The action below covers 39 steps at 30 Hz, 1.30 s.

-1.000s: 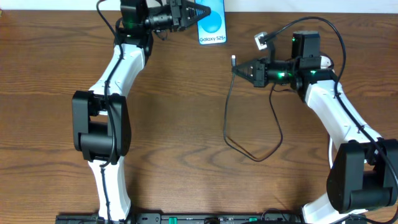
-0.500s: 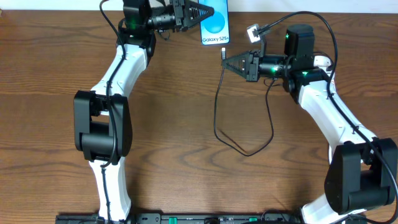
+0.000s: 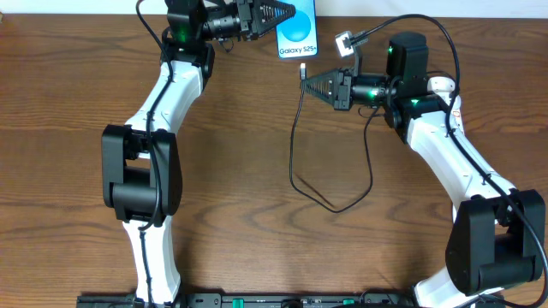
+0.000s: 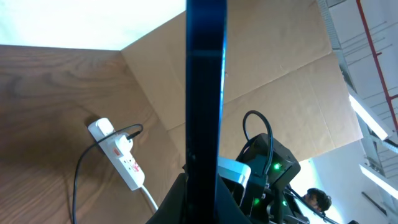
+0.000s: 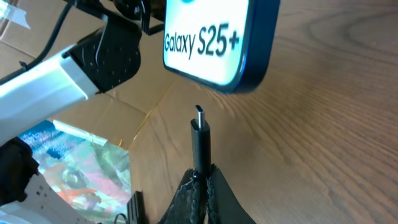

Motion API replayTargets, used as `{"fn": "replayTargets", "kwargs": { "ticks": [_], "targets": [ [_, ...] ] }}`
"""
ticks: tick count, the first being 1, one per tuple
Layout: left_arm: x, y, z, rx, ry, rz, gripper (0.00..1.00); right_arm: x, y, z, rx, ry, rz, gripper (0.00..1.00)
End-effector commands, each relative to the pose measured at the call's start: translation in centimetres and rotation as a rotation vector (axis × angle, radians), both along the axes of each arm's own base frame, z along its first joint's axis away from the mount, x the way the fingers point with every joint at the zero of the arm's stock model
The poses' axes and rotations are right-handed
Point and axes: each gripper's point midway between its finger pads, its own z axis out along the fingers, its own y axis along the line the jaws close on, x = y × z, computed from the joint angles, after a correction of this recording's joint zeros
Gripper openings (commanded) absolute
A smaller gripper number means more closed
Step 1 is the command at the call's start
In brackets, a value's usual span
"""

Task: Plug charger to phone and switch on socket
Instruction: 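Carry the plug with the right gripper toward the phone's bottom end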

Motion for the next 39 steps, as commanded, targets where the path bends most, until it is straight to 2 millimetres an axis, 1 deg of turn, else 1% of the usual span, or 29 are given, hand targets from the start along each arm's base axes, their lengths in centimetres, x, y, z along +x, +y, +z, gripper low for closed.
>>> {"fn": "replayTargets", "kwargs": {
  "ticks": [1,7,12,18,21,31,39],
  "targets": [
    [-1.2,-0.1,2.4,-0.008,-0.046,-0.026,0.07,-0.2,0.2,1.8,0.018,-0.020,0.002,0.01],
    [-1.6,-0.1,2.6,-0.007,-0.073,-0.045,0.07,-0.2,0.3,1.8,0.019,-0.007,-0.003,0.01],
    [-1.8,-0.5,2.6,-0.007,-0.074,-0.054,0.07,-0.2,0.5,1.9,0.024,-0.008,0.000,0.01],
    [-2.0,-0.9,2.6,-0.006,-0.078,-0.060,0.07,-0.6,1.2,2.0,0.025,-0.015,0.018,0.01],
    [-2.0,-0.9,2.6,-0.006,-0.078,-0.060,0.07,-0.7,1.2,2.0,0.025,-0.015,0.019,0.01],
    [-1.8,-0.5,2.6,-0.001,-0.130,-0.046,0.07,-0.6,1.0,2.0,0.025,-0.012,0.014,0.01],
    [-1.6,-0.1,2.6,0.000,-0.129,-0.038,0.07,-0.1,0.2,2.0,0.025,-0.012,-0.006,0.01]
  ]
}}
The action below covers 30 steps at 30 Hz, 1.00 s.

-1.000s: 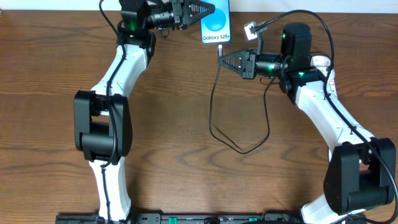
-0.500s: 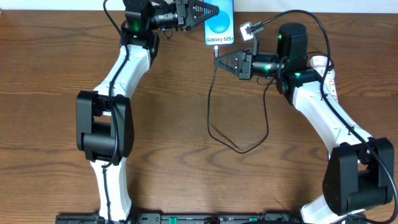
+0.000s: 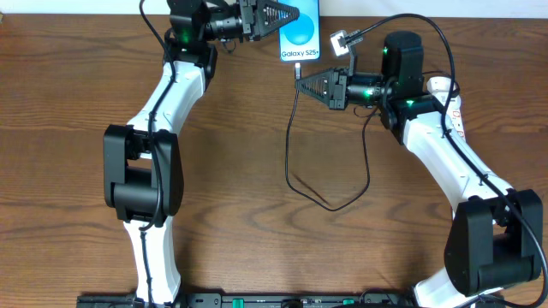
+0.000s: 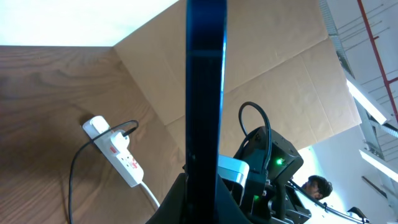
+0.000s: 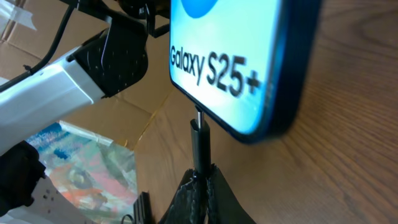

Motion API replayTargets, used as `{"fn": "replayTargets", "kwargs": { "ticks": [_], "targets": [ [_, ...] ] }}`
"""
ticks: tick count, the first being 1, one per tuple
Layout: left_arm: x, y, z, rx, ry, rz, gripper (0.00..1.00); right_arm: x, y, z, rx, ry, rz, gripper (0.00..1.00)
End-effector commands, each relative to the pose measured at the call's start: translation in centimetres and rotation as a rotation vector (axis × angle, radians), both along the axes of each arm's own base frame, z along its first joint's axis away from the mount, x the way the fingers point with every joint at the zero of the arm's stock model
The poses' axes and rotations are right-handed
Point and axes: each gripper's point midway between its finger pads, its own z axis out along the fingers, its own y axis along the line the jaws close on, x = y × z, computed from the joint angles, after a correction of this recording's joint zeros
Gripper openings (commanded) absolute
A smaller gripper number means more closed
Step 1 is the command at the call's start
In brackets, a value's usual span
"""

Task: Plug charger to phone and switch on socket
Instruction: 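Carry the plug with the right gripper toward the phone's bottom end, then align the plug tip under the phone's bottom port with the right gripper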

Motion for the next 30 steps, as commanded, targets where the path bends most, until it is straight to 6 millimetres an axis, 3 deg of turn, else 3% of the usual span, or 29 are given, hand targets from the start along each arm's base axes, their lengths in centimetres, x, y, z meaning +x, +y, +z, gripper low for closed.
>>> {"fn": "replayTargets", "kwargs": {
  "ticks": [1,30],
  "targets": [
    [-0.72,0.44,2.25,-0.004,-0.077,-0.001,0.07,0.20,-0.63,1.71,0.012,-0.030,-0.015,0.01],
    [-0.74,0.42,2.24,-0.004,-0.077,-0.002,0.07,-0.10,0.07,2.02,0.020,-0.040,0.001,0.01]
  ]
}}
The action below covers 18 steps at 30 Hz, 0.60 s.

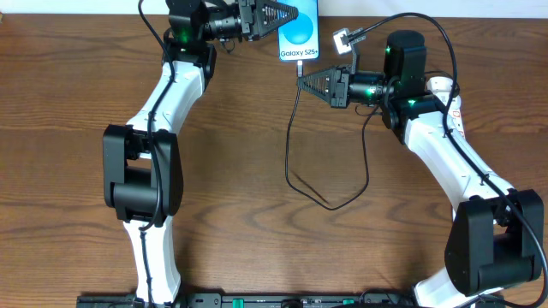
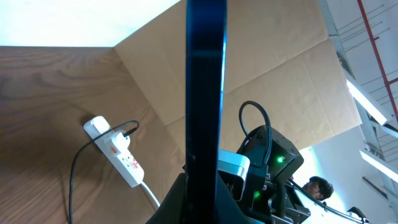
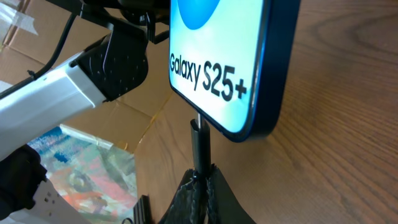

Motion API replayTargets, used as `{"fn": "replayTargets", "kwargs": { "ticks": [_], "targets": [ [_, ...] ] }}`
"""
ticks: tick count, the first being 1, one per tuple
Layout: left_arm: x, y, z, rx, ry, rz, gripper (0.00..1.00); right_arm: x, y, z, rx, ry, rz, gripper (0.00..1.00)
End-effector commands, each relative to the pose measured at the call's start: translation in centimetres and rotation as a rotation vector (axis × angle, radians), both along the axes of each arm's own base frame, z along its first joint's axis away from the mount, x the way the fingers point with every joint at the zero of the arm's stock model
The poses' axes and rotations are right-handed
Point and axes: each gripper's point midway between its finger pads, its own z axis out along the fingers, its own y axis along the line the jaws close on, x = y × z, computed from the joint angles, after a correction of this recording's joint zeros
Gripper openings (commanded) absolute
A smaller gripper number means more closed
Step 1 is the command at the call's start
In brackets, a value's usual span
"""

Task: Plug charger to phone and switch on socket
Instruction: 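Align the plug tip under the phone's bottom port with the right gripper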

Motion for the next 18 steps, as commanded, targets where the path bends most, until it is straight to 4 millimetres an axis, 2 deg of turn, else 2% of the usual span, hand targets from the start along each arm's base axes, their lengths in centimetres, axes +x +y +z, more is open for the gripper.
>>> {"fn": "replayTargets", "kwargs": {
  "ticks": [1,18],
  "targets": [
    [-0.81,0.29,2.24,-0.004,-0.077,-0.004,0.07,-0.33,0.28,1.74,0.011,-0.038,0.009,0.01],
    [-1.00,0.23,2.19,-0.004,-0.051,-0.018,0.08,-0.21,0.25,1.70,0.011,-0.029,0.000,0.01]
  ]
}}
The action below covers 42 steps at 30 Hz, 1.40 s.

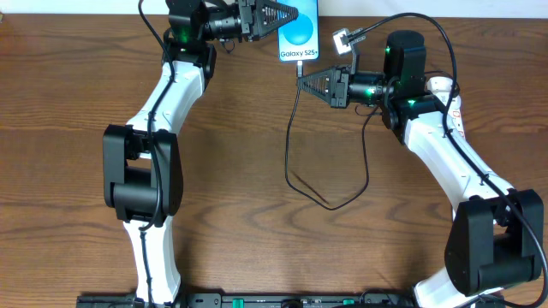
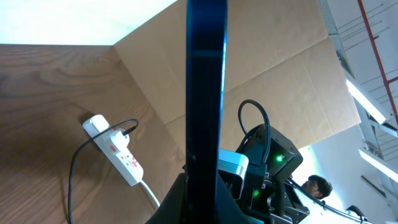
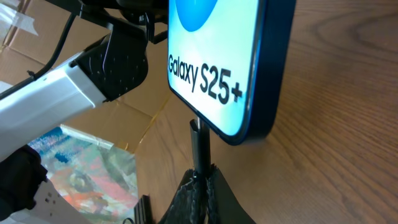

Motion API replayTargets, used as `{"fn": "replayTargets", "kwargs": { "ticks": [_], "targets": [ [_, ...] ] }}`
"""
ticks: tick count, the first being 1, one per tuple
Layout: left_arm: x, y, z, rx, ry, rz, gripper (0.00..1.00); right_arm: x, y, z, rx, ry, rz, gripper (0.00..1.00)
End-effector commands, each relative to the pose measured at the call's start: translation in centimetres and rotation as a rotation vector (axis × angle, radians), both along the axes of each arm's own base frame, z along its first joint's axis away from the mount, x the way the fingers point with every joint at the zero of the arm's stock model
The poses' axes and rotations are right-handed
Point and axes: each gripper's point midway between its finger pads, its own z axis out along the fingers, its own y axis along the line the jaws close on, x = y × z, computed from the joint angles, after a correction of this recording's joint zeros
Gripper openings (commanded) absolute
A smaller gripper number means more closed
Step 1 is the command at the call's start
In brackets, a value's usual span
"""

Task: Plug charger to phone and switch on socket
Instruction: 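Align the plug tip under the phone's bottom port with the right gripper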

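Observation:
A blue phone (image 1: 299, 34) with "Galaxy S25+" on its lit screen is held at the table's far edge, with my left gripper (image 1: 291, 14) shut on it. In the left wrist view the phone (image 2: 205, 93) is edge-on between the fingers. My right gripper (image 3: 200, 180) is shut on the black charger plug (image 3: 199, 146), whose tip meets the phone's lower edge (image 3: 217, 127). How deep it sits is hidden. The black cable (image 1: 325, 201) hangs in a loop over the table. The white socket strip (image 2: 115, 151) lies behind the right arm, the charger's mains plug in it.
In the overhead view the socket strip (image 1: 442, 85) is partly covered by my right arm. Brown cardboard (image 2: 280, 81) stands beyond the wooden table (image 1: 257, 239). A person's head (image 2: 317, 185) shows far off in the left wrist view.
The plug's metal tip, of which a sliver showed below the phone's edge, is now almost hidden against that edge. Both arms stand as before.
At first my right gripper held the plug a short way below the phone, which my left gripper held. Then the plug's tip was at the phone's lower edge. It has stayed there since, both grippers keeping their hold.

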Motion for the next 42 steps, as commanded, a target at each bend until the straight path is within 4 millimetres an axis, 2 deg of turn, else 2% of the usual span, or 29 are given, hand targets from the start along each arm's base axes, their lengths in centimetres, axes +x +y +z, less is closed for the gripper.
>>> {"fn": "replayTargets", "kwargs": {
  "ticks": [1,42],
  "targets": [
    [-0.89,0.24,2.22,-0.006,-0.053,-0.011,0.07,-0.22,0.25,1.71,0.010,-0.033,0.001,0.01],
    [-1.07,0.22,2.17,-0.006,-0.012,-0.025,0.07,-0.29,0.31,1.79,0.023,0.009,-0.002,0.01]
  ]
}}
